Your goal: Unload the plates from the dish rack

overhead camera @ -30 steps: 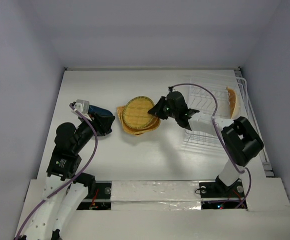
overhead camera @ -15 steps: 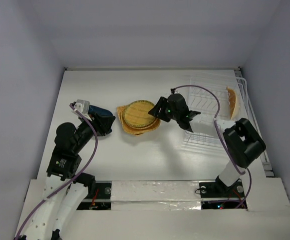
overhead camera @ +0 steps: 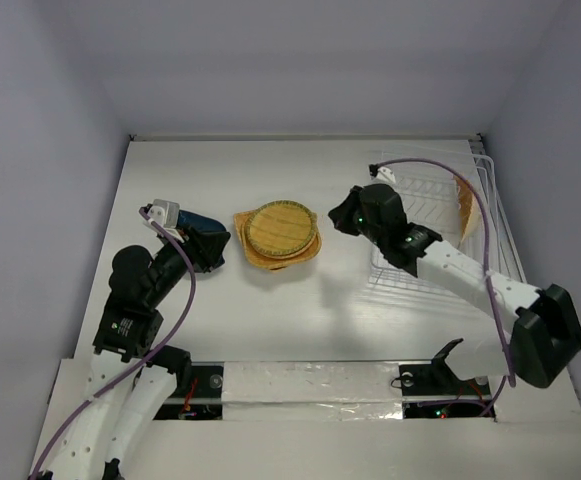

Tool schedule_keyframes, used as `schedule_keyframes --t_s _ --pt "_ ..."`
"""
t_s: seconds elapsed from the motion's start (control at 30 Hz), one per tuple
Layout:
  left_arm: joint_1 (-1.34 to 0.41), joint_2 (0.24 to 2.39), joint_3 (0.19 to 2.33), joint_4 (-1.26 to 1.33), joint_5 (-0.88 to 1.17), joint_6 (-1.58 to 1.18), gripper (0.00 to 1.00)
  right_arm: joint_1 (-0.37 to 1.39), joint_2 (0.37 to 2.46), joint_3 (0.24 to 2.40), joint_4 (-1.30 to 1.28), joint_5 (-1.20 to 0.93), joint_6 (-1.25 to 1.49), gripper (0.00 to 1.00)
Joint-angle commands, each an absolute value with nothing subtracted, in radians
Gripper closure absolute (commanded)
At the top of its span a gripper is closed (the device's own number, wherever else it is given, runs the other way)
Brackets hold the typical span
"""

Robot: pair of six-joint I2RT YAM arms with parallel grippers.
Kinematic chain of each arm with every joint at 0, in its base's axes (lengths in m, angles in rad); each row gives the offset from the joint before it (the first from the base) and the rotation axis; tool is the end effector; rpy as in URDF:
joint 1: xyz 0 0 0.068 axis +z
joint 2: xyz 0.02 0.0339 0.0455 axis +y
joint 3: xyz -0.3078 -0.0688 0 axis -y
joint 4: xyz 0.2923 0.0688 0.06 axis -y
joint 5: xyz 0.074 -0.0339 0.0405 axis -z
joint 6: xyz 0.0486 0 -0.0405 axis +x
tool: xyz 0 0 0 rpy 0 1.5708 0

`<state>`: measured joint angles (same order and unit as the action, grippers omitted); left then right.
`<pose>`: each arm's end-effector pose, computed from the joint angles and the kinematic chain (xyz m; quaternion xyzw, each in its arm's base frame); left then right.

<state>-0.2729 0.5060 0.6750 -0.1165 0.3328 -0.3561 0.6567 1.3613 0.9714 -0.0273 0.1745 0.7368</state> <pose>0.1388 -0.0553 0.3773 0.0918 0.6832 -0.3297 0.6450 0.2907 0.2134 0.3096 0.0809 0.8325 0.2926 0.4635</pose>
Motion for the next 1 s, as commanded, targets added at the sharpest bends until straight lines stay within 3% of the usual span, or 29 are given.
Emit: schedule_keyframes --t_s 0.0,0.17,0.27,0.33,0.37,0.5,0.77,0.97 --pt "-0.267 0.488 0.712 -0.069 0.347 -0.348 0.81 0.637 1.258 1.038 -0.210 0.475 0.631 1.00" --pt "-0.267 0.465 0.710 -0.069 0.339 -0.354 0.91 0.503 1.230 1.101 -0.477 0.878 0.548 1.00" --pt "-0.276 0.442 0.710 -0.072 0.328 -0.356 0.91 0.385 1.275 1.138 -0.615 0.957 0.540 0.95" --pt "-0.276 0.430 0.709 -0.071 0.336 -0.356 0.90 0.339 1.292 1.137 -0.649 1.006 0.525 0.73" --pt "-0.285 0.426 0.709 -0.072 0.336 -0.353 0.89 0.286 1.299 1.138 -0.656 1.017 0.516 0.53" --pt "-0.296 0.410 0.710 -0.072 0.334 -0.351 0.84 0.142 1.327 1.115 -0.559 0.890 0.414 0.38" --pt "-0.316 0.399 0.710 -0.071 0.354 -0.350 0.80 0.066 1.520 1.163 -0.517 0.792 0.331 0.37" --pt "-0.336 0.385 0.713 -0.078 0.344 -0.348 0.79 0.046 1.667 1.210 -0.529 0.873 0.318 0.50"
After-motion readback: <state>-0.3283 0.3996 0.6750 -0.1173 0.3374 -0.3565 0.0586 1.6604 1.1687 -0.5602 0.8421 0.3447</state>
